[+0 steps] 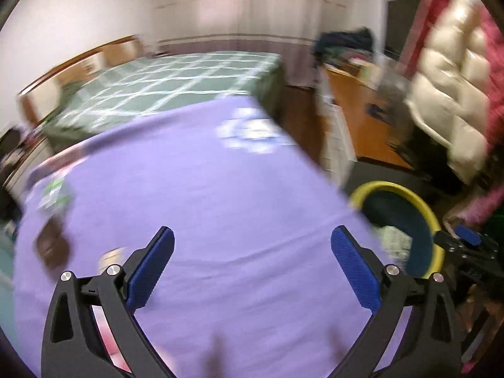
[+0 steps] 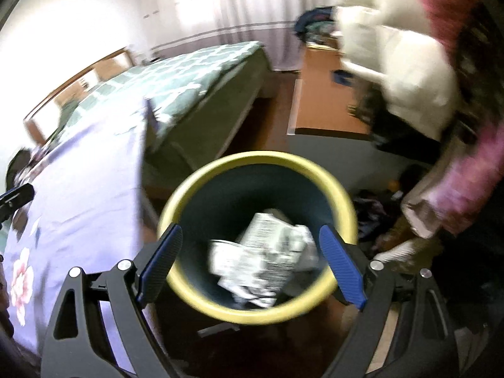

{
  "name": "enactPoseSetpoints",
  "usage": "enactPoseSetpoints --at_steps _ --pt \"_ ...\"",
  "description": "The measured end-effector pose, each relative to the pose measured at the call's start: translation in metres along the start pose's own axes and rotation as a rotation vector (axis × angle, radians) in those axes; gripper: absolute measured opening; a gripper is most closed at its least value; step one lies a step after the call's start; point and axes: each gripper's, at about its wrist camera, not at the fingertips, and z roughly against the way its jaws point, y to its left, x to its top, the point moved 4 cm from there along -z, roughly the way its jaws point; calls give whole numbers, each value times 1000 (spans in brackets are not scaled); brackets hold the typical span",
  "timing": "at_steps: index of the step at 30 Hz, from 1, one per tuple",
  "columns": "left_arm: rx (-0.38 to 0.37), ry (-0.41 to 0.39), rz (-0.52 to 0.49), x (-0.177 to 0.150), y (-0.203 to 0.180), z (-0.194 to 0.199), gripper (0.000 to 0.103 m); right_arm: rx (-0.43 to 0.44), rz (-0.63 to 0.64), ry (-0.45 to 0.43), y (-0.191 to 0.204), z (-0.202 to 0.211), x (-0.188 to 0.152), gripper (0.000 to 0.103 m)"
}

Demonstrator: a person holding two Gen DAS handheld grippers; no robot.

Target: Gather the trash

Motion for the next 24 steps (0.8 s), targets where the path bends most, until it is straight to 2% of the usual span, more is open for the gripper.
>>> enactPoseSetpoints --at_steps 4,7,12,15,19,24 --pt "115 -6 142 -22 91 22 98 82 96 13 62 -10 4 84" --pt "206 -13 229 -38 150 39 98 192 173 34 124 -18 6 84" --pt "311 -24 327 -60 233 60 98 352 312 50 227 -23 2 84" --pt "339 -28 354 -71 267 67 98 438 404 60 289 -26 -3 84" --pt "341 -26 375 -74 290 63 98 525 497 79 355 -34 -8 84" --pt "330 -25 389 -74 301 58 98 580 582 105 413 -47 -15 84"
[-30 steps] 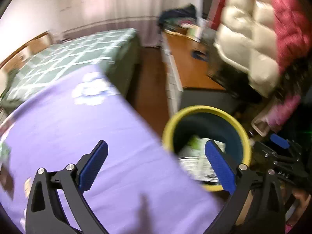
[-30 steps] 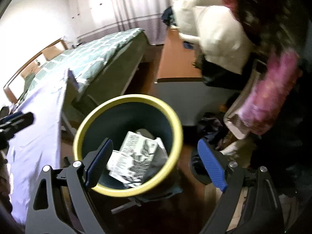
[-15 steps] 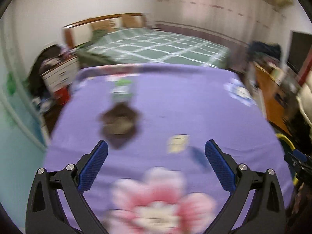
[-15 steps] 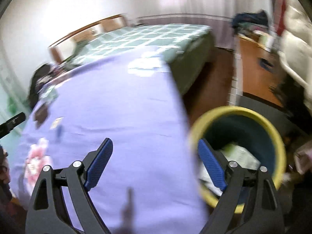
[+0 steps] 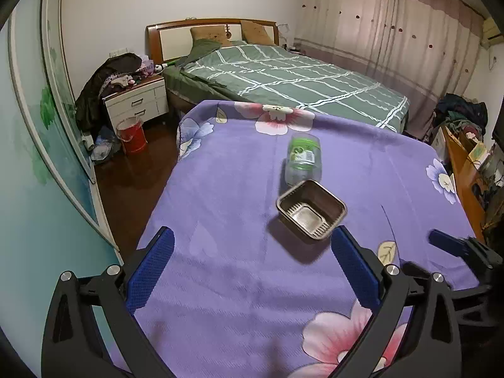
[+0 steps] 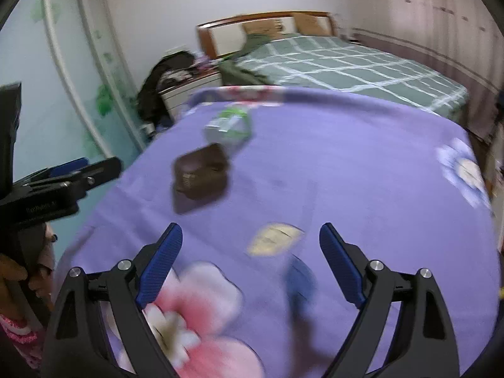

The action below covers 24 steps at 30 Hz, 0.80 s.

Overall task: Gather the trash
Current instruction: 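Reach the right tool to the brown plastic tray and grasp its rim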

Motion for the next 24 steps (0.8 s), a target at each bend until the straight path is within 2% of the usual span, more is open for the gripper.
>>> enactPoseSetpoints --at_steps 2,4,11,22,23,24 --pt "-3 -4 3 4 1 -2 98 25 35 9 16 -13 8 86" --pt "0 -7 9 8 6 -5 98 8 65 7 24 -25 17 90" --pt "3 -7 44 13 23 -11 98 -12 116 55 42 -71 39 90" --pt "14 -3 76 15 40 -19 98 -16 142 102 50 -106 45 90" --pt "13 -2 74 15 40 -19 98 -17 141 106 49 -106 44 85" --pt "12 -1 73 15 40 -20 98 -15 137 113 49 -107 44 76"
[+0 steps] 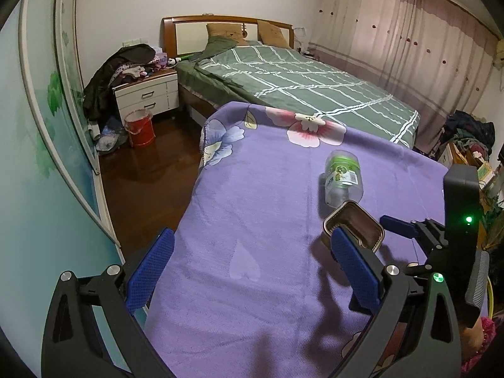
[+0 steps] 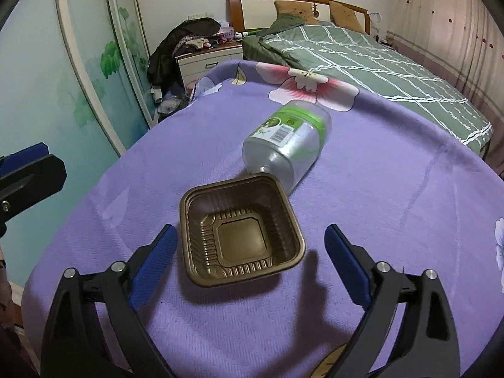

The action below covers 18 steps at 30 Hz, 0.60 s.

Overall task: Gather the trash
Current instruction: 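Reach the right tool to the brown plastic tray and grasp its rim, then carry the brown tray with the right tool into the bin and release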

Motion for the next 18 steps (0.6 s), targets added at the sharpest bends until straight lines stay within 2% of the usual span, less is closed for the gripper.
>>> enactPoseSetpoints --at_steps 2,10,18 --pt "-5 2 -4 0 -2 -1 98 14 -18 12 -3 -1 -1 69" --pt "-13 -3 -30 2 -15 -1 98 4 -59 3 -18 24 -13 68" --pt "-36 0 -73 4 -38 -2 98 -39 -185 15 -70 77 -68 68"
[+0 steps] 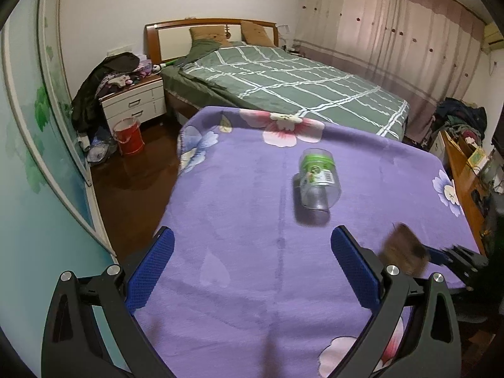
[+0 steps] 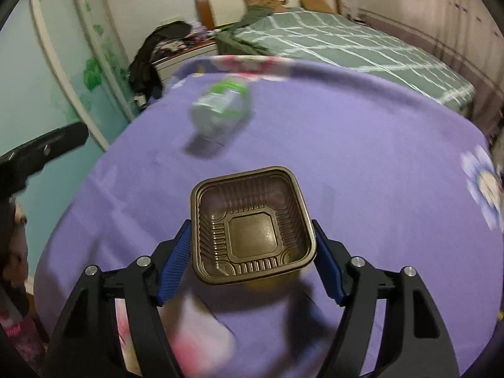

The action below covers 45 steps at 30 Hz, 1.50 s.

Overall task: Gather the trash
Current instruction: 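Carry the brown tray with the right tool into the bin and release, then reach the left tool to the clear green-lid bottle and grasp it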

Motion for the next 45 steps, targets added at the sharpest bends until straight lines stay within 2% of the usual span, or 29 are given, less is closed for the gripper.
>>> enactPoseSetpoints --at_steps 6,13,20,23,26,27,31,38,45 --pt "-36 29 -50 1 -33 -17 98 -119 -199 -59 -85 61 -51 68" --pt "-90 48 -98 1 -75 -31 98 -315 -458 -121 -190 137 -122 68" --pt "-117 56 -149 -1 -113 -35 98 -451 -645 -108 -271 182 -183 69" --pt "-112 57 -161 0 -123 -36 98 -500 -683 -85 -292 185 -200 70" --pt "-104 61 -168 1 -129 -38 98 -548 -713 -59 -309 184 -216 73" --pt "-101 63 -169 1 -130 -39 98 -551 -723 -61 -312 184 -220 76" --pt "-77 67 -186 2 -134 -42 98 -552 -745 -77 -318 185 -226 78" --pt "2 75 -197 13 -125 -64 98 -535 -722 -99 -312 181 -219 80" --pt "67 120 -194 30 -111 -104 98 -500 -723 -103 -311 176 -212 80"
